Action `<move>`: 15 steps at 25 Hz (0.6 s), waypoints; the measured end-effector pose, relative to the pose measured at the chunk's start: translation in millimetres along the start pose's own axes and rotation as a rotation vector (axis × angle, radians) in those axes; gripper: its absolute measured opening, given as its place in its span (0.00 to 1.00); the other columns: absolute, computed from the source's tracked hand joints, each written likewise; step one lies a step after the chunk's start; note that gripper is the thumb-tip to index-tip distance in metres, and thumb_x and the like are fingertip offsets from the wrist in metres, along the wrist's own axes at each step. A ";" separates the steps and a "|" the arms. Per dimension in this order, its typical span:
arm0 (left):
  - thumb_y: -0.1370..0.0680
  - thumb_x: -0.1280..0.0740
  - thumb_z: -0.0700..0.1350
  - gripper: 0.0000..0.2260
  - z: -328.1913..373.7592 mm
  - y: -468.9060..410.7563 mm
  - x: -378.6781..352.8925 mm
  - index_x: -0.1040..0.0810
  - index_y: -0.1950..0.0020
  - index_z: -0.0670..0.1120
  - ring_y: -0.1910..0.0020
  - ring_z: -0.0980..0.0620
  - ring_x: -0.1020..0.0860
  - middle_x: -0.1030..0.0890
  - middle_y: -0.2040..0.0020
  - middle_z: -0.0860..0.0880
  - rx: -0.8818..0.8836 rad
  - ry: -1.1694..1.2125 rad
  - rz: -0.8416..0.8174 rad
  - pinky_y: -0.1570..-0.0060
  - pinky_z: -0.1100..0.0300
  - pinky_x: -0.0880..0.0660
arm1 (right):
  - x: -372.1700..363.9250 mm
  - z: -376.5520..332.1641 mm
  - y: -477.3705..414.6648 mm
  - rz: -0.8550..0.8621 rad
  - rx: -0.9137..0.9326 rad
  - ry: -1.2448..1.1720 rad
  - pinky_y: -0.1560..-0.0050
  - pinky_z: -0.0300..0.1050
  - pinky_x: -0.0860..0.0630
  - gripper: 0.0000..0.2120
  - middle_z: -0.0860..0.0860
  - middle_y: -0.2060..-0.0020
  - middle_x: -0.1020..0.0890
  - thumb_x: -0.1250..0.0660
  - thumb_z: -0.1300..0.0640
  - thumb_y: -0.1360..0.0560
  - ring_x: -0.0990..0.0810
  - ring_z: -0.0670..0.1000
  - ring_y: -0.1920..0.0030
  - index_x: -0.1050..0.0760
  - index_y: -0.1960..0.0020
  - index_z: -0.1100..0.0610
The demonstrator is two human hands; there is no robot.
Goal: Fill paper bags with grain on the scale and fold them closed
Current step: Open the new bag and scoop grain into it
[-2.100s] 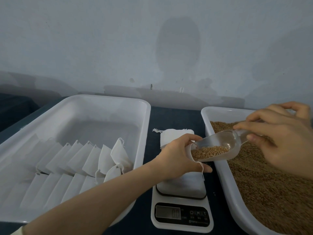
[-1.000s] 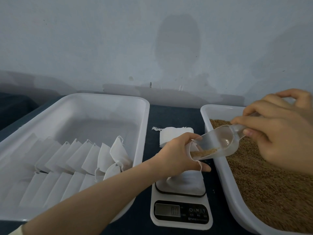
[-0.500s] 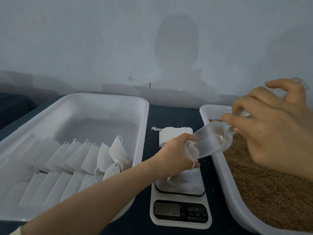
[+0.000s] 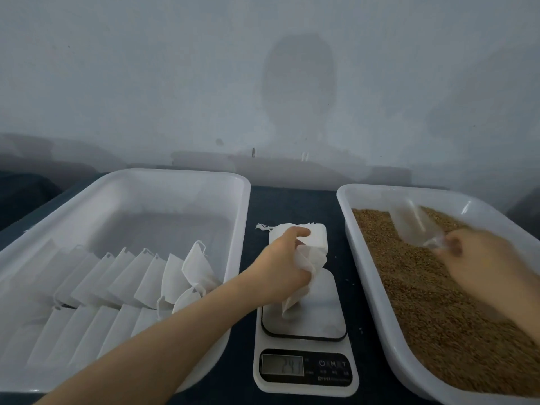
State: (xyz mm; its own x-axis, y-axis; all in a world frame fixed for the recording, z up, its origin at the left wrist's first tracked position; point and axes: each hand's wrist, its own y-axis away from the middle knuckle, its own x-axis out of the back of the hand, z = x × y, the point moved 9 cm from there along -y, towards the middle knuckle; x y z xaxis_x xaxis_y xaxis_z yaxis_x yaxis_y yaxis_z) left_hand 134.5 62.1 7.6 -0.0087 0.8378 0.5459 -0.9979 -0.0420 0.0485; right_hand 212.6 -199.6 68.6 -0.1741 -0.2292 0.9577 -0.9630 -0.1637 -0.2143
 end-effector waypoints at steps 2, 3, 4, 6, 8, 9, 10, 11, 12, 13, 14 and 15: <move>0.26 0.30 0.41 0.32 -1.1 2.7 7.2 0.41 0.27 0.53 0.53 0.58 0.26 0.28 0.47 0.58 0.013 -0.036 0.036 0.62 0.72 0.31 | -24.9 4.9 2.4 -0.109 -0.054 0.069 0.75 0.39 0.31 0.14 0.51 0.70 0.23 0.38 0.51 0.22 0.23 0.47 0.72 0.23 0.61 0.58; 0.27 0.29 0.43 0.33 -0.1 4.0 10.3 0.41 0.27 0.53 0.54 0.59 0.26 0.28 0.49 0.58 0.008 -0.065 0.054 0.62 0.72 0.32 | -32.7 3.5 4.2 -0.159 -0.069 0.088 0.76 0.39 0.32 0.15 0.51 0.71 0.23 0.38 0.52 0.22 0.23 0.47 0.72 0.24 0.64 0.58; 0.27 0.28 0.44 0.33 0.8 5.6 13.0 0.41 0.27 0.53 0.55 0.59 0.26 0.28 0.49 0.58 0.000 -0.100 0.072 0.60 0.72 0.32 | -38.7 0.9 5.4 -0.206 -0.076 0.092 0.75 0.38 0.33 0.16 0.51 0.71 0.23 0.39 0.53 0.22 0.23 0.47 0.71 0.26 0.66 0.58; 0.26 0.29 0.45 0.31 2.5 7.3 18.9 0.40 0.27 0.54 0.56 0.59 0.27 0.28 0.50 0.58 -0.002 -0.146 0.105 0.58 0.70 0.32 | -48.1 -6.2 8.1 -0.274 -0.080 0.101 0.73 0.40 0.32 0.17 0.51 0.71 0.24 0.39 0.52 0.22 0.24 0.48 0.71 0.28 0.68 0.57; 0.25 0.29 0.45 0.29 3.4 7.8 22.6 0.39 0.28 0.54 0.58 0.61 0.28 0.30 0.54 0.61 -0.001 -0.142 0.116 0.58 0.71 0.32 | -55.5 -8.2 10.6 -0.335 -0.099 0.099 0.70 0.41 0.29 0.17 0.51 0.70 0.24 0.40 0.50 0.22 0.23 0.49 0.70 0.28 0.66 0.58; 0.25 0.30 0.44 0.28 4.1 8.3 23.2 0.38 0.29 0.54 0.58 0.62 0.28 0.29 0.55 0.61 -0.008 -0.133 0.110 0.59 0.73 0.32 | -58.3 -7.8 12.3 -0.367 -0.111 0.100 0.68 0.42 0.26 0.16 0.51 0.69 0.23 0.39 0.49 0.22 0.22 0.49 0.69 0.27 0.64 0.58; 0.24 0.30 0.43 0.27 4.8 8.8 23.0 0.38 0.29 0.54 0.57 0.62 0.27 0.28 0.55 0.61 -0.015 -0.119 0.096 0.61 0.75 0.31 | -58.1 -7.8 14.2 -0.388 -0.117 0.112 0.65 0.43 0.25 0.15 0.51 0.67 0.22 0.38 0.48 0.22 0.21 0.49 0.67 0.25 0.61 0.57; 0.23 0.32 0.42 0.26 5.3 9.2 22.7 0.37 0.29 0.53 0.56 0.61 0.26 0.25 0.54 0.60 -0.021 -0.099 0.084 0.63 0.77 0.30 | -53.7 -10.8 14.6 -0.373 -0.091 0.138 0.63 0.43 0.24 0.13 0.51 0.63 0.20 0.37 0.47 0.23 0.21 0.49 0.64 0.24 0.57 0.57; 0.22 0.34 0.41 0.25 5.2 9.6 22.8 0.38 0.28 0.53 0.55 0.59 0.24 0.22 0.53 0.57 -0.025 -0.082 0.074 0.63 0.78 0.30 | -44.0 -18.9 13.0 -0.305 -0.026 0.156 0.60 0.42 0.24 0.11 0.51 0.58 0.20 0.36 0.48 0.23 0.21 0.48 0.60 0.23 0.52 0.55; 0.21 0.36 0.40 0.24 5.0 9.3 22.9 0.38 0.28 0.53 0.53 0.58 0.23 0.20 0.51 0.55 -0.028 -0.072 0.065 0.63 0.78 0.30 | -30.9 -33.4 12.2 -0.201 0.075 0.116 0.56 0.40 0.24 0.09 0.50 0.51 0.21 0.36 0.50 0.23 0.22 0.46 0.56 0.24 0.47 0.54; 0.21 0.37 0.39 0.24 5.0 9.1 22.7 0.40 0.27 0.53 0.52 0.57 0.22 0.19 0.49 0.54 -0.033 -0.069 0.053 0.62 0.78 0.30 | -18.5 -53.4 14.5 -0.109 0.200 0.015 0.52 0.37 0.26 0.11 0.47 0.46 0.23 0.35 0.53 0.24 0.24 0.43 0.53 0.26 0.41 0.51; 0.21 0.38 0.38 0.25 5.3 8.8 22.0 0.41 0.26 0.53 0.52 0.58 0.22 0.19 0.48 0.54 -0.036 -0.067 0.034 0.61 0.79 0.30 | -9.6 -76.9 20.1 -0.068 0.348 -0.111 0.49 0.32 0.28 0.15 0.42 0.44 0.26 0.36 0.56 0.24 0.26 0.38 0.51 0.28 0.39 0.48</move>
State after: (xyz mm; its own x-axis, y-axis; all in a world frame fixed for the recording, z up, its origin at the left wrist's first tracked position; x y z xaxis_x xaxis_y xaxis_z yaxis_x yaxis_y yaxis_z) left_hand 125.9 77.2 24.5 -0.0392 0.7982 0.6012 -0.9988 -0.0486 -0.0006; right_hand 179.0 -126.9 69.9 -0.0708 -0.3061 0.9494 -0.8405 -0.4942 -0.2221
